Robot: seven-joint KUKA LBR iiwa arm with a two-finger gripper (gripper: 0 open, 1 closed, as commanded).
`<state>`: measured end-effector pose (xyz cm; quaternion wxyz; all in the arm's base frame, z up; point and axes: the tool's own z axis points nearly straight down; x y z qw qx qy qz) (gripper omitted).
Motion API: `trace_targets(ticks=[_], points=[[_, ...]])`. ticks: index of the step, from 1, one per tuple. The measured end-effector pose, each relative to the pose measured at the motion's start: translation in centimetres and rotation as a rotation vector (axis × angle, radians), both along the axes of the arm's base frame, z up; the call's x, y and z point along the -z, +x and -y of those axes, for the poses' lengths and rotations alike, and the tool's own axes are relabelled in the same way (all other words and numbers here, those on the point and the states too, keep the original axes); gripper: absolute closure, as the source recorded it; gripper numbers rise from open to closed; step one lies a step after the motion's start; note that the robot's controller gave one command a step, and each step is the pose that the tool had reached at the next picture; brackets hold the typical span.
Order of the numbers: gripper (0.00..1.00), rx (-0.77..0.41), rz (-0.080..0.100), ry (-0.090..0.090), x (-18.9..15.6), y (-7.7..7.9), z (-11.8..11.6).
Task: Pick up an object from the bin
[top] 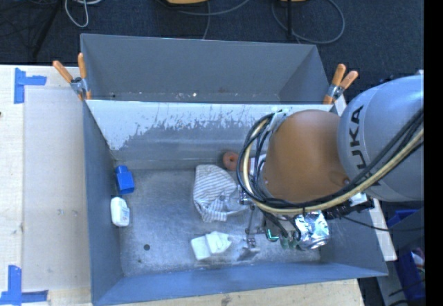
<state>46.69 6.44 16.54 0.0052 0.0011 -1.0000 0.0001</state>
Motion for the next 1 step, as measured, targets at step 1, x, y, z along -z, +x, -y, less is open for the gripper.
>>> trace_targets(ticks=[1], points=[[0.0, 0.003, 0.008, 0.001, -0.34, 0.19, 0.03]])
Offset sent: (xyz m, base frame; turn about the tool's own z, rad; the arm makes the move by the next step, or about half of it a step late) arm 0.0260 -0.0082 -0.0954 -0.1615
